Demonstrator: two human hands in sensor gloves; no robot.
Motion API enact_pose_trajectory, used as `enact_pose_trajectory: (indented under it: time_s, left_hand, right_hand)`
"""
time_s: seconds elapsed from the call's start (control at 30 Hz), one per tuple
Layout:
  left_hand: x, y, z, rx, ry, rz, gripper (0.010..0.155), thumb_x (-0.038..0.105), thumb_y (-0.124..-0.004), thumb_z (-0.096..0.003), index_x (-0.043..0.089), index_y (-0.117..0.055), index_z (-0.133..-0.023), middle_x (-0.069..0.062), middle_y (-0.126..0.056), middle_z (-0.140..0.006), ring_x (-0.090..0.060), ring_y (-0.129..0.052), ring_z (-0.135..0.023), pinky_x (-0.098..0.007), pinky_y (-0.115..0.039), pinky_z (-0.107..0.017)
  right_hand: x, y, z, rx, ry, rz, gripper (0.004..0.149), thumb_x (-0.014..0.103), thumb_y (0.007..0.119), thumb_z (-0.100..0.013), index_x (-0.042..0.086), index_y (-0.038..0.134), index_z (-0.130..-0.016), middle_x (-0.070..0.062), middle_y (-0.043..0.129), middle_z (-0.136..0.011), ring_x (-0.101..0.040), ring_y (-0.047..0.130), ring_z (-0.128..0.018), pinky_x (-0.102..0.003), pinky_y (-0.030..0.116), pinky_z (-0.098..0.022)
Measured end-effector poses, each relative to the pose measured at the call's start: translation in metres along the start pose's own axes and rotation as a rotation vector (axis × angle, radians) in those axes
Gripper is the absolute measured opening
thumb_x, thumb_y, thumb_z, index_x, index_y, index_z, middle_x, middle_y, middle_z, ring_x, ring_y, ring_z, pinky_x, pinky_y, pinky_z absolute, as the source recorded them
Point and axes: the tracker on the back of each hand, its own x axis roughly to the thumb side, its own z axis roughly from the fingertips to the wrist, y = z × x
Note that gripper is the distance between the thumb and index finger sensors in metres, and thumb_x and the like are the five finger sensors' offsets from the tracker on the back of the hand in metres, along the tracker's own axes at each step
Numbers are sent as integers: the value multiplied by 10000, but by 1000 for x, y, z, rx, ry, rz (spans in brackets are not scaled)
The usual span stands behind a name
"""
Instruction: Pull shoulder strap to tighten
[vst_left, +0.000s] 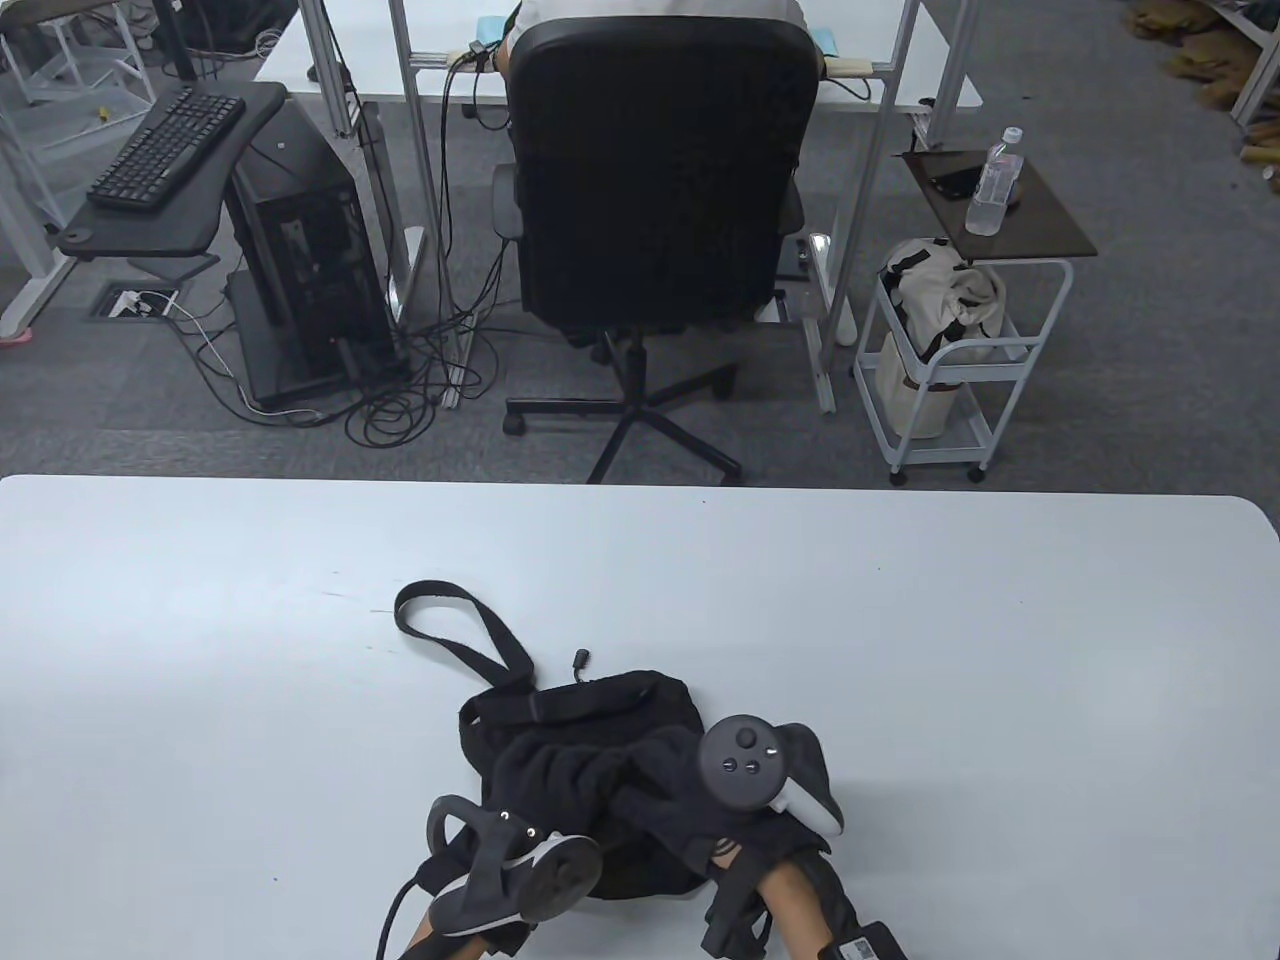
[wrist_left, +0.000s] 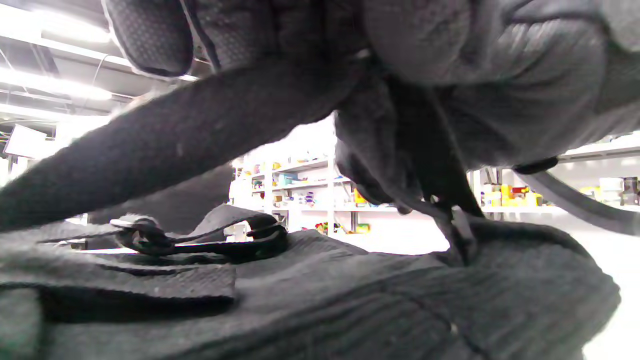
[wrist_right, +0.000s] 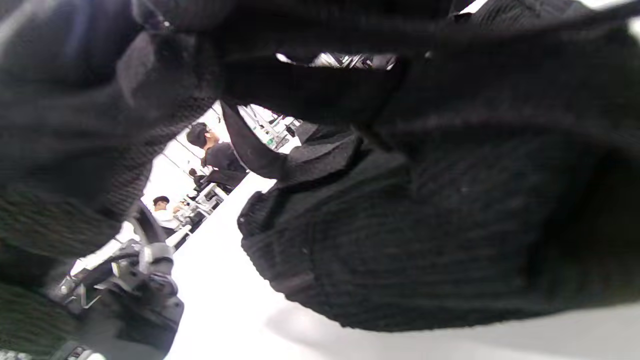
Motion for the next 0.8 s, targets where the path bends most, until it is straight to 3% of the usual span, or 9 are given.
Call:
enact_pose_trajectory:
  time_s: [0.03,0.13,0.47,0.53,0.6,0.67,0.7,0.77,0.8]
  left_hand:
    - [-1,-1,0,1,1,-30,657,519,-699,-461,242,-632,-1053,14,-821,-991,-207,-924,-900,-590,-652,-767]
    - [-1,-2,-2,-8,4,40,653,512,-662,-473,237,-621,-1065,10,-811,-1001,-212,-917,-906,-596,-653,-762]
    - [-8,2,-5,-1,48,51,653,531,-649,-474,251,-639,-1063,20,-822,-997,-221,-899,-924,-587,-658,-755]
    - [-5,1,-4,-7,38,27,650,527,-654,-474,247,-642,-1060,20,-825,-994,-223,-902,-923,-584,-662,-753]
    - [-6,3,-3,0,34,-9,645,513,-662,-475,239,-642,-1058,12,-826,-994,-226,-907,-919,-573,-668,-751]
    - [-8,4,-2,-5,24,32,648,516,-663,-473,246,-634,-1061,18,-820,-1000,-223,-903,-924,-569,-665,-754]
    - [-6,3,-3,-10,18,54,648,514,-667,-472,245,-634,-1061,13,-819,-999,-227,-900,-924,-572,-660,-754]
    - [-3,4,-3,-1,13,32,649,515,-667,-470,246,-631,-1059,17,-816,-999,-222,-898,-925,-566,-664,-755]
    - [-2,4,-3,-1,8,33,650,515,-665,-469,246,-628,-1060,17,-816,-999,-223,-900,-924,-565,-666,-755]
  right_hand:
    - [2,-1,0,-11,-22,-18,379,461,678,-508,182,832,-713,-96,814,-788,-401,744,-743,-633,534,-664]
    - [8,-10,6,-29,-44,46,355,435,693,-520,166,850,-690,-106,820,-752,-396,746,-701,-626,551,-653]
    - [-42,-51,41,69,66,19,340,418,719,-520,185,884,-703,-82,796,-824,-398,719,-760,-659,523,-661]
    - [-45,-48,42,157,109,19,337,431,729,-519,211,891,-717,-92,782,-854,-413,706,-782,-679,498,-670]
    - [-39,-45,41,155,148,120,370,456,738,-504,274,887,-790,-118,740,-942,-444,688,-834,-704,462,-680]
    - [-27,-43,37,74,89,156,683,583,682,-474,204,674,-1042,-128,615,-1089,-471,623,-923,-719,438,-684]
    - [-19,-38,32,33,43,97,751,600,663,-472,184,592,-1093,-145,534,-1133,-480,578,-949,-723,418,-684]
    - [-6,-24,18,-6,-15,-10,790,599,654,-470,177,524,-1124,-163,479,-1155,-490,527,-970,-730,393,-682]
    - [0,-18,10,9,-13,-22,737,583,658,-472,169,593,-1079,-159,556,-1107,-473,563,-950,-719,407,-684]
